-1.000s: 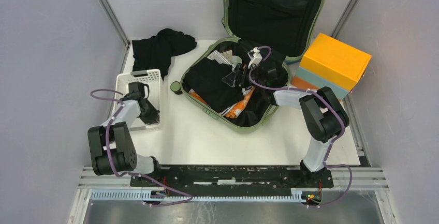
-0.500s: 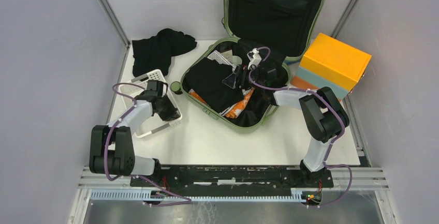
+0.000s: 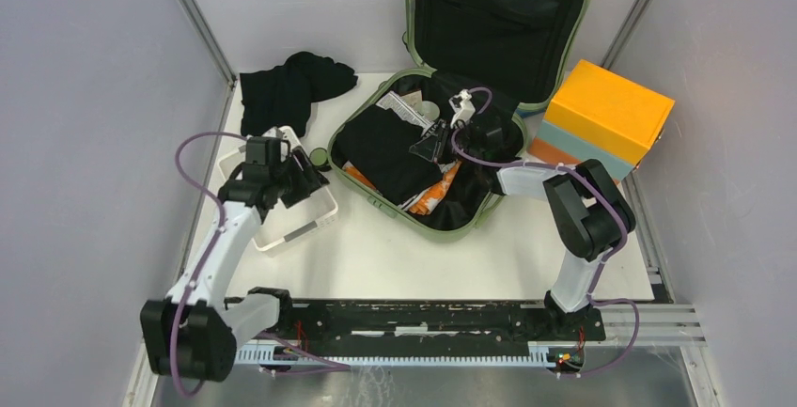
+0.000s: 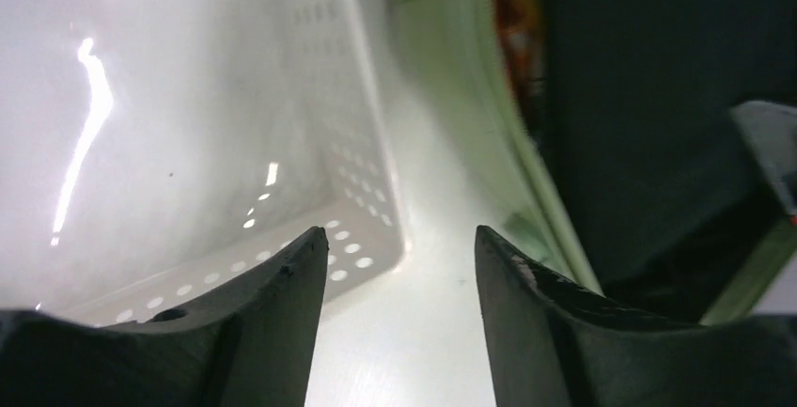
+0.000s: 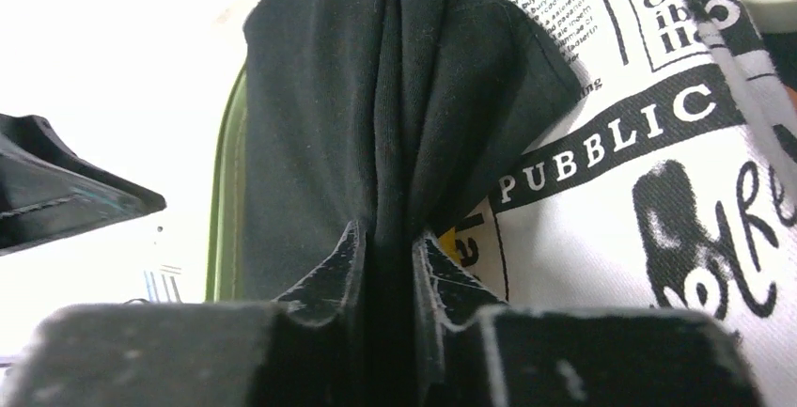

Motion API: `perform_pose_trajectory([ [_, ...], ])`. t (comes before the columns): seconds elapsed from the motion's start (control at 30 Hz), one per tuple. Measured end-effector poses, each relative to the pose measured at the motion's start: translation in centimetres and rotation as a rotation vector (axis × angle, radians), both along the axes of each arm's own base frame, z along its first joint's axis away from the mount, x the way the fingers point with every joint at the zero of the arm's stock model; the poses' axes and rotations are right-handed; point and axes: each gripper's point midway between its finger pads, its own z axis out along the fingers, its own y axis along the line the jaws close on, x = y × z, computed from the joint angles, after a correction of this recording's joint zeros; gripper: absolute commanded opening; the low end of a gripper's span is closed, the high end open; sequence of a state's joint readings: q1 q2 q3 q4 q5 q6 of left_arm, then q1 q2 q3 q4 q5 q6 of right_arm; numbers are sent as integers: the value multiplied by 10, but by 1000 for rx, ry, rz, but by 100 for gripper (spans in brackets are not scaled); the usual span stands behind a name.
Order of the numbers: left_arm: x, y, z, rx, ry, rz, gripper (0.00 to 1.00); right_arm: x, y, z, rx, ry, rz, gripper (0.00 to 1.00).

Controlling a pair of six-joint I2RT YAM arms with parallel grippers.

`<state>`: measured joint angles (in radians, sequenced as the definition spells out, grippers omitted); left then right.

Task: Open, take out, and arrange the luggage
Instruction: Adjust the bin at the center of the board, then pick up the clothes from the luggage.

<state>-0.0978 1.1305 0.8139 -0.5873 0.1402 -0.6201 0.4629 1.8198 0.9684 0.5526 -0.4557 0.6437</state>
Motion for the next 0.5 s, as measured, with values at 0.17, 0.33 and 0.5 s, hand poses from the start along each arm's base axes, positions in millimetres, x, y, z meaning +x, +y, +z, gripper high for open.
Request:
perform_pose_trajectory([
  [0.17,5,-14,62,-72,-228,-73,82,-1,-7,11,110,27,-23,4],
  [0.33,15,-42,78,-212,-291,-161,91,7,-19,21,176,47,-51,0],
  [0.5,35,-65,77,-318,-292,-195,94,19,-37,25,203,51,-96,0],
])
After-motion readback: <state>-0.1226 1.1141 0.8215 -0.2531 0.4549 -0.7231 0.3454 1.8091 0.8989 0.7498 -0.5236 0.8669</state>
